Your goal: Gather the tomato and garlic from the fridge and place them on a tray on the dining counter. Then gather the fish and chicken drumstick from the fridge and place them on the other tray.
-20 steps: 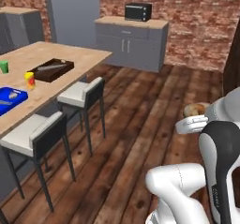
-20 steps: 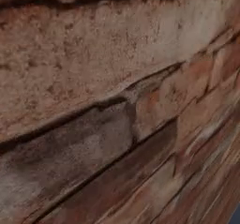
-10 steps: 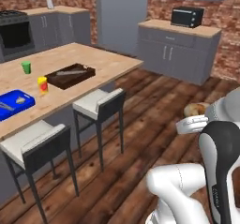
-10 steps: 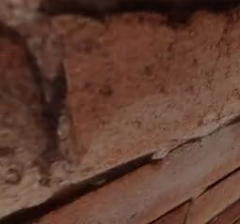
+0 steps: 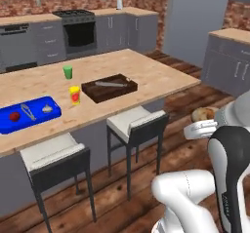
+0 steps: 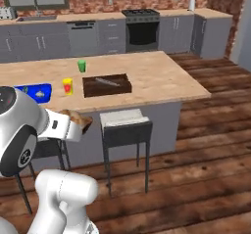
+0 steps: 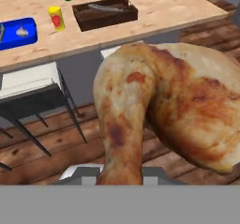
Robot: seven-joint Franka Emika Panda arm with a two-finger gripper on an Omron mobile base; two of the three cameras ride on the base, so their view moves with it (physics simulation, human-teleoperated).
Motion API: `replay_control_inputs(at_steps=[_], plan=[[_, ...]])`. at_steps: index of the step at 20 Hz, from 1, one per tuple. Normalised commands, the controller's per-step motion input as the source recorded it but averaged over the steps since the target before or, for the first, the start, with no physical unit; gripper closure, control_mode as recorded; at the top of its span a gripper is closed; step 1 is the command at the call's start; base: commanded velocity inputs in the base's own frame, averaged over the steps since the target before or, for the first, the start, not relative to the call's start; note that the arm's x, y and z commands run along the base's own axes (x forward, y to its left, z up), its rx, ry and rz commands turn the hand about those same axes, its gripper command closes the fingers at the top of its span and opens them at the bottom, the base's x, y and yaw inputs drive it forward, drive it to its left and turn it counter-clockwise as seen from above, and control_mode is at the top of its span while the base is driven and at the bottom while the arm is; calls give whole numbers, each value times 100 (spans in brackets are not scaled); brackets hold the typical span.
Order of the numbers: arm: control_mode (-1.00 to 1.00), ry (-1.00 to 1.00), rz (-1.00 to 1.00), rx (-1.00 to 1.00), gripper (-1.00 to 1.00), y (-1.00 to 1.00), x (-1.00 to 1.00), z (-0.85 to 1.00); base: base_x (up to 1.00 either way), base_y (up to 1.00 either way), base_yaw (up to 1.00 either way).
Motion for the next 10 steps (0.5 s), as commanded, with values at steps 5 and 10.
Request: replay_control_inputs(at_steps=[5, 10], plan=[[100, 0, 0, 0, 100, 0, 0, 0, 100, -39, 54], [100, 0, 0, 0, 100, 0, 0, 0, 89, -63, 44]])
